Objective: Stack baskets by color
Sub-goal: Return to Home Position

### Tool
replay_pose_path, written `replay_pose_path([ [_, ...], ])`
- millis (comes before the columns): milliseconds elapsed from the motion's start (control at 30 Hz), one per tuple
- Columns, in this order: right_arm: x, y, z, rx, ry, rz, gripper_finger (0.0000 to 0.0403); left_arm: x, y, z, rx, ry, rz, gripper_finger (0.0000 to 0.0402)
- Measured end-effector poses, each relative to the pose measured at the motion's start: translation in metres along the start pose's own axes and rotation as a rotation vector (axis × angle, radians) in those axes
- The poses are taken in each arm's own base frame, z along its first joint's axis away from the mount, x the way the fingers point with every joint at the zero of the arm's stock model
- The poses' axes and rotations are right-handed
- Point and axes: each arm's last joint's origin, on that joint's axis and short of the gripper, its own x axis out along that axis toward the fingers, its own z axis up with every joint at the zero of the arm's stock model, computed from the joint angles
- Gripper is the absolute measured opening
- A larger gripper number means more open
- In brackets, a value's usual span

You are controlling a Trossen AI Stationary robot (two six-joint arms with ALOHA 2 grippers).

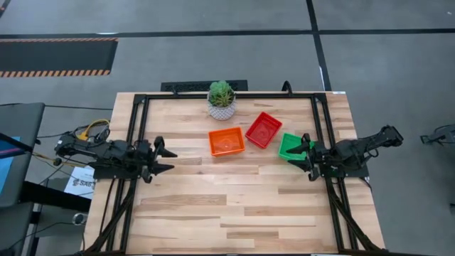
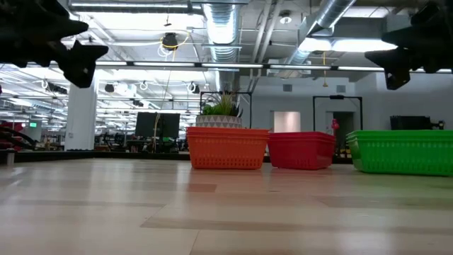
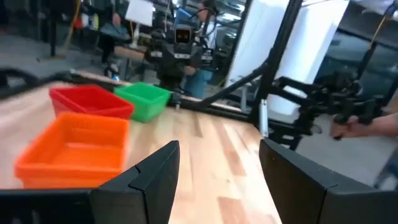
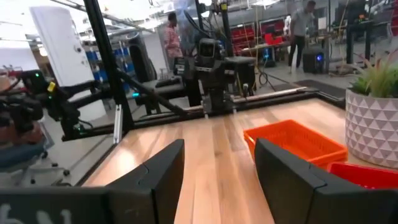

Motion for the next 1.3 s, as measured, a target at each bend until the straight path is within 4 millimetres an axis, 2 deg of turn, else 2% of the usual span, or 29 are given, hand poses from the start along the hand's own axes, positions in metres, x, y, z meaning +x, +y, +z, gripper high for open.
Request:
replay_pose_path([
  [200, 0.0000, -0.0002, -0.0009, -0.037, 0.008, -0.002, 0.0219, 0.0001, -0.0003, -0.0001, 0.113, 0.002, -0.010, 0.0210],
  [567, 0.0000, -0.0002, -0.0016, 0.014, 0.014, -0.002, 0.0219, 0.0002, -0.0002, -0.0004, 0.138, 0.004, -0.010, 0.0210],
  [1300, 0.0000, -0.0003, -0.0020, 0.012, 0.016, -0.002, 0.0219, 0.0002, -0.0002, -0.0005, 0.128, 0.005, -0.010, 0.0210],
])
